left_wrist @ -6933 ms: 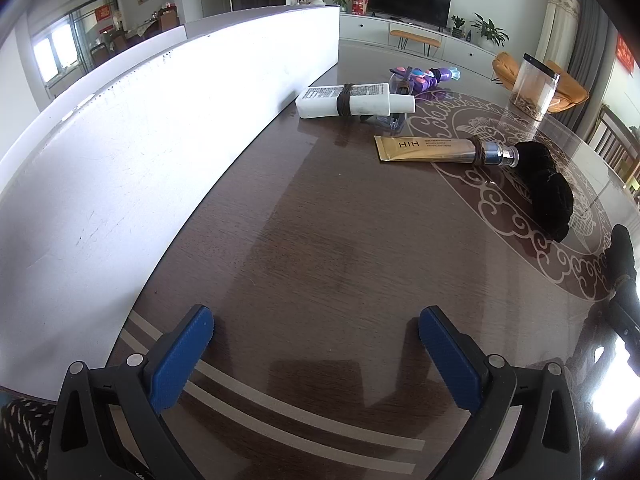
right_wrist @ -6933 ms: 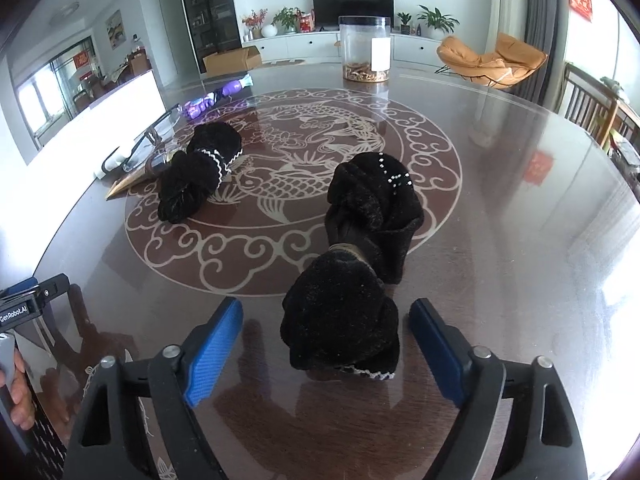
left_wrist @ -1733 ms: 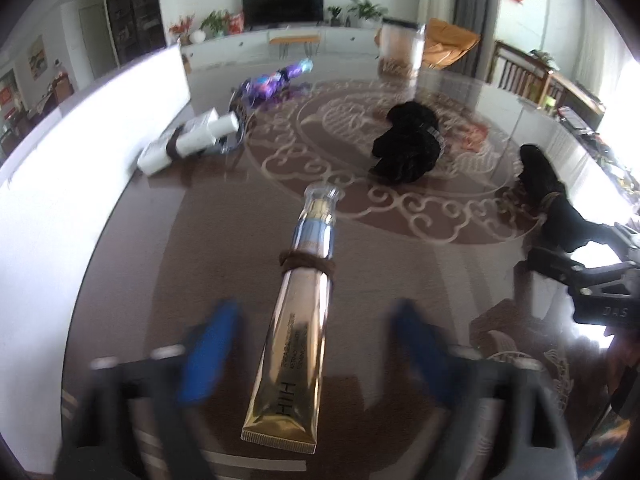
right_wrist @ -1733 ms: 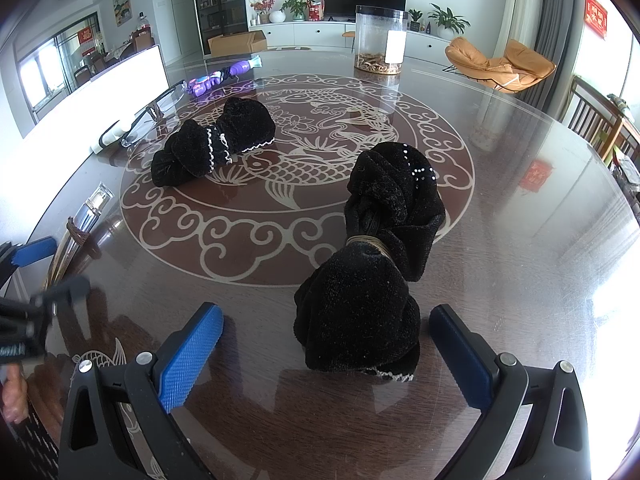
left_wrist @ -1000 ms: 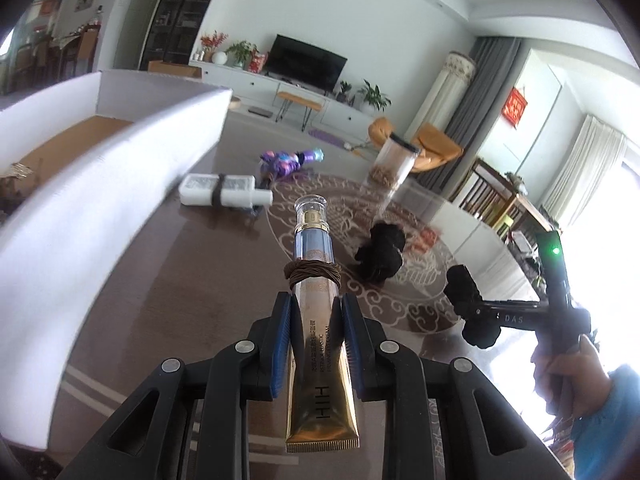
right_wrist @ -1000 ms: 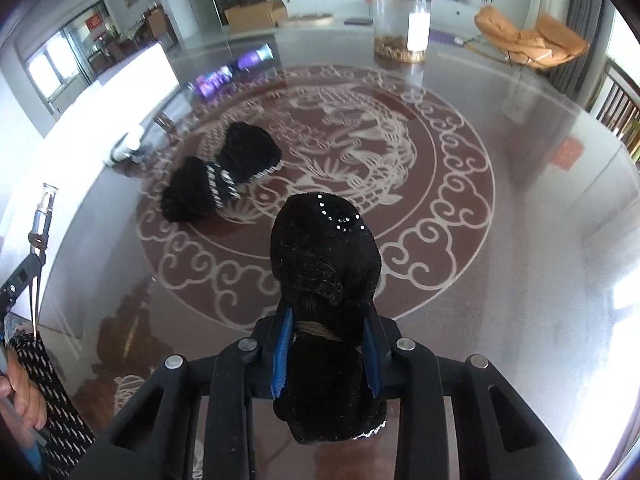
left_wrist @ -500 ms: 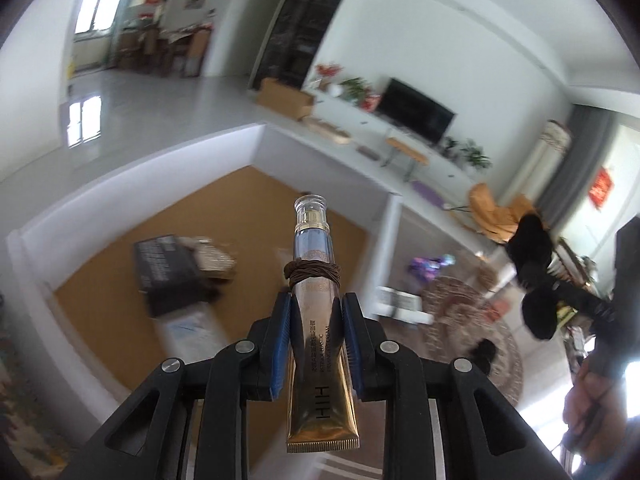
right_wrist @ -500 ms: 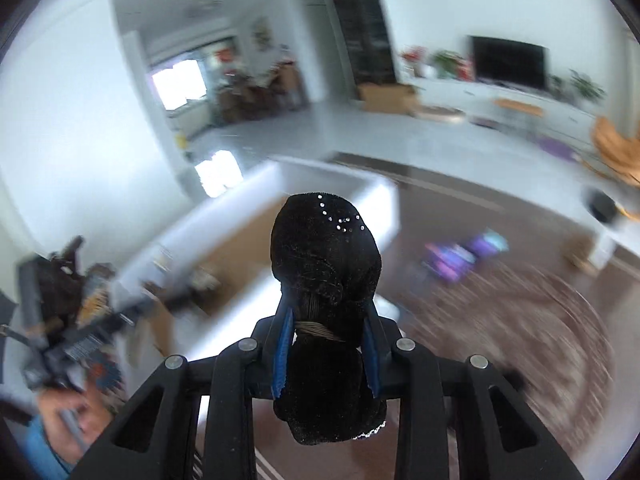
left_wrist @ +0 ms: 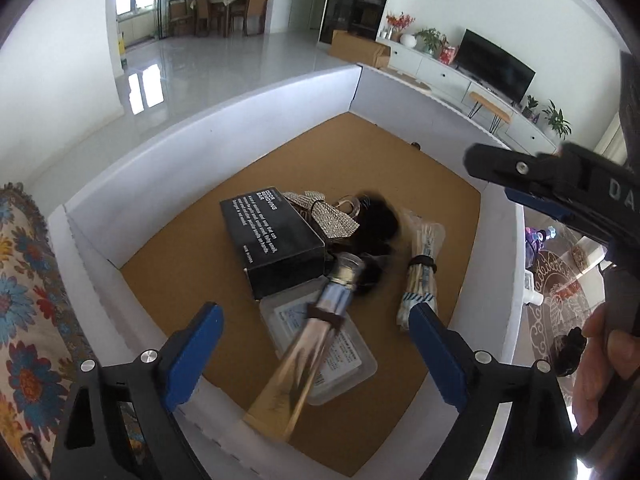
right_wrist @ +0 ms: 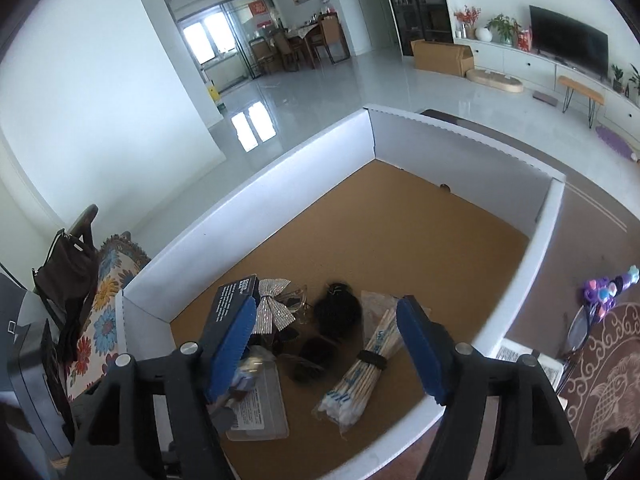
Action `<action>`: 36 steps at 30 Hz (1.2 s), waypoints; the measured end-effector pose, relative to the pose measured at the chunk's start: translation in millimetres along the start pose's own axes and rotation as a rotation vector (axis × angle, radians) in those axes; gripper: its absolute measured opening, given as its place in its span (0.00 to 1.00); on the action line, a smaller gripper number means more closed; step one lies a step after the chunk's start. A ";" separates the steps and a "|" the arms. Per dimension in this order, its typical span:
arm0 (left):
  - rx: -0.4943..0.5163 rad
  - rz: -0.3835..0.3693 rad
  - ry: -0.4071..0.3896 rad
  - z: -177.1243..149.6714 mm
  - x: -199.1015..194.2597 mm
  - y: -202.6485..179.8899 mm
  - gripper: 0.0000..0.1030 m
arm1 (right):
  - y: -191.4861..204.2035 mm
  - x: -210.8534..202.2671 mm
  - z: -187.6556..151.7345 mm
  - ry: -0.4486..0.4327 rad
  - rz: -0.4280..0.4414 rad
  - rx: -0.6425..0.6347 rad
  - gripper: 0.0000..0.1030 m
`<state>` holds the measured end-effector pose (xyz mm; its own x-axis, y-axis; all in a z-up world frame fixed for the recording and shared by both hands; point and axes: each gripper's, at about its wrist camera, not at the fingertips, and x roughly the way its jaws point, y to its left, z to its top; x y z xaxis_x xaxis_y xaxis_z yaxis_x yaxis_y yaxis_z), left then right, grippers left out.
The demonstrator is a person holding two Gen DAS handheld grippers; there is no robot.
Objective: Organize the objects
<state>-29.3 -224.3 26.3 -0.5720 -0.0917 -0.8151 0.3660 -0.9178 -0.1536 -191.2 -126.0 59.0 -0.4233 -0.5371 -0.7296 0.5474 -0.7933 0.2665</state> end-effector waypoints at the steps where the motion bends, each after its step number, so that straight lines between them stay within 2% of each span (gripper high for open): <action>1: -0.008 0.001 -0.012 -4.8 -0.9 1.2 0.92 | -2.4 -5.8 -6.8 -0.013 -0.006 -0.002 0.72; 4: -0.034 0.001 -0.055 -15.8 -7.7 3.7 0.92 | -14.1 -27.9 -29.2 -0.063 -0.048 -0.021 0.78; 5: -0.040 -0.001 -0.072 -18.9 -10.0 3.7 0.92 | -17.5 -36.5 -38.6 -0.083 -0.070 -0.031 0.84; 9: -0.043 -0.010 -0.148 -29.9 -28.8 0.6 0.92 | -52.2 -91.4 -104.7 -0.167 -0.235 -0.084 0.93; 14: -0.027 -0.085 -0.201 -37.0 -53.4 -24.4 0.92 | -118.3 -134.8 -200.3 -0.121 -0.463 -0.048 0.93; 19: 0.068 -0.187 -0.264 -46.6 -86.4 -67.5 0.92 | -187.7 -172.3 -291.2 -0.023 -0.649 0.081 0.93; 23: 0.159 -0.287 -0.295 -57.6 -111.9 -107.9 0.92 | -224.9 -191.9 -332.2 0.007 -0.682 0.196 0.93; 26: 0.251 -0.372 -0.295 -74.2 -127.7 -143.1 0.92 | -232.9 -198.2 -337.1 -0.015 -0.663 0.249 0.94; 29: 0.342 -0.426 -0.268 -93.5 -133.3 -174.7 0.92 | -233.2 -194.7 -333.4 -0.005 -0.660 0.250 0.94; 32: 0.451 -0.468 -0.232 -121.4 -124.6 -210.7 0.92 | -236.1 -195.4 -335.8 -0.003 -0.646 0.267 0.97; 36: 0.614 -0.477 -0.146 -158.9 -91.1 -260.9 0.92 | -243.2 -196.2 -339.5 0.001 -0.614 0.308 1.00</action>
<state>43.9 84.9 51.8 -0.6716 0.3547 -0.6506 -0.3894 -0.9159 -0.0973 3.9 269.6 -76.4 -0.5903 0.0361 -0.8064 -0.0221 -0.9993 -0.0286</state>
